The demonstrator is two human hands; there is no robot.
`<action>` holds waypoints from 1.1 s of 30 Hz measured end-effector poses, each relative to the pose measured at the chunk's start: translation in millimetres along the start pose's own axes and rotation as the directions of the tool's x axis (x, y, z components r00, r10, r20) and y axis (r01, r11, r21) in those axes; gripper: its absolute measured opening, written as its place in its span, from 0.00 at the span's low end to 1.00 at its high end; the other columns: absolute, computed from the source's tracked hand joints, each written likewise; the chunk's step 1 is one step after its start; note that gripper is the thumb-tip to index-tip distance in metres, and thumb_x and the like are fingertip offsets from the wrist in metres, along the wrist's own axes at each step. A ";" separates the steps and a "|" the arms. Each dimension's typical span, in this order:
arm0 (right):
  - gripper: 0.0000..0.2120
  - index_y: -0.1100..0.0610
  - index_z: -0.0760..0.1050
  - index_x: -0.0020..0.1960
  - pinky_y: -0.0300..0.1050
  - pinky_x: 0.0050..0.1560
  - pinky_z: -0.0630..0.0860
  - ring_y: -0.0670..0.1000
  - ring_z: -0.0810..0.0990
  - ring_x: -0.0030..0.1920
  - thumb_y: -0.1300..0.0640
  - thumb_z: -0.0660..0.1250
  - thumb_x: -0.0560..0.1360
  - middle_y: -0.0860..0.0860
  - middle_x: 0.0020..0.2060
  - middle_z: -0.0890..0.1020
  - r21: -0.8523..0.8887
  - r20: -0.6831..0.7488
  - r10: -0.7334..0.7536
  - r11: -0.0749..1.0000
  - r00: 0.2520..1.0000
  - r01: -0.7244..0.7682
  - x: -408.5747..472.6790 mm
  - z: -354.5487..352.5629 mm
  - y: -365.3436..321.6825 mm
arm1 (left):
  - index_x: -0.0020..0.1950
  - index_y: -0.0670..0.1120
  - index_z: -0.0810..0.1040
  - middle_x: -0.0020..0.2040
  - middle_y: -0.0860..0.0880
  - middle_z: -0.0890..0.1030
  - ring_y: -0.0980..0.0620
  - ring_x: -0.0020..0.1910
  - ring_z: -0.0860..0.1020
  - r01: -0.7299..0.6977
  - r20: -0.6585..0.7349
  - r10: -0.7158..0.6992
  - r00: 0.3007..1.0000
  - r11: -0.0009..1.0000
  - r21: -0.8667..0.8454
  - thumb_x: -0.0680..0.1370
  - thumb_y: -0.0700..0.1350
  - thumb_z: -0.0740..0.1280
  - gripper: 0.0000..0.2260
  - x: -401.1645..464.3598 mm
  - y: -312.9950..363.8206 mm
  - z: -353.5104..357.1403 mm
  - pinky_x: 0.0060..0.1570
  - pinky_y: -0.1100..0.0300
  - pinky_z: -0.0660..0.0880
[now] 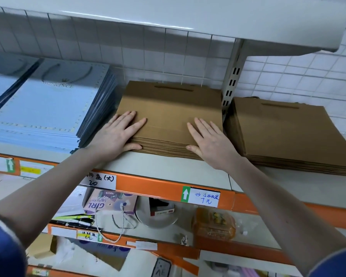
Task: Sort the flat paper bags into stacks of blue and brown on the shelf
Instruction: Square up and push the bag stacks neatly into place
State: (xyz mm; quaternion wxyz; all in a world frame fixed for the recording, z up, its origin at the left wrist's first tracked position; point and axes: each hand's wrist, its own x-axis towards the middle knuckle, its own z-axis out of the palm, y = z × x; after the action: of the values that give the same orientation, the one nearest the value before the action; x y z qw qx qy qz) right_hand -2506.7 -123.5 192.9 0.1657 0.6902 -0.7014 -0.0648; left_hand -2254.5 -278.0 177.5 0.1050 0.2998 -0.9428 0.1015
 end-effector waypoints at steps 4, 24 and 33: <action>0.39 0.57 0.38 0.77 0.51 0.75 0.41 0.55 0.44 0.77 0.35 0.45 0.77 0.58 0.77 0.45 -0.041 0.005 -0.065 0.997 0.998 0.065 0.6 -8.0 -5.3 | 0.77 0.48 0.53 0.77 0.40 0.53 0.43 0.76 0.52 0.020 -0.024 -0.021 0.999 0.999 -0.029 0.68 0.68 0.52 0.41 2.3 2.7 -6.5 0.73 0.52 0.47; 0.32 0.52 0.40 0.77 0.48 0.74 0.40 0.52 0.43 0.77 0.39 0.31 0.77 0.54 0.77 0.45 0.053 0.004 0.027 0.998 1.000 -0.027 10.8 -2.4 -27.3 | 0.78 0.47 0.49 0.77 0.41 0.53 0.44 0.76 0.52 -0.059 0.012 0.059 0.998 0.998 0.020 0.65 0.74 0.26 0.49 4.5 -9.2 1.2 0.71 0.55 0.43; 0.32 0.52 0.42 0.78 0.46 0.74 0.39 0.51 0.43 0.77 0.38 0.37 0.79 0.54 0.77 0.45 0.133 0.024 0.134 0.982 0.991 -0.136 14.1 -3.4 -40.9 | 0.78 0.48 0.48 0.78 0.43 0.48 0.47 0.77 0.46 0.098 0.010 -0.098 0.995 0.990 -0.103 0.63 0.77 0.29 0.51 -1.6 -2.6 -3.1 0.73 0.55 0.41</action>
State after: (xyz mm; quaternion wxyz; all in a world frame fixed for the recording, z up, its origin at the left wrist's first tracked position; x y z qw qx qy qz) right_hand -2466.8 -138.6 185.1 0.1175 0.6501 -0.7506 -0.0111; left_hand -2251.3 -278.3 180.4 0.1228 0.3402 -0.9311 0.0467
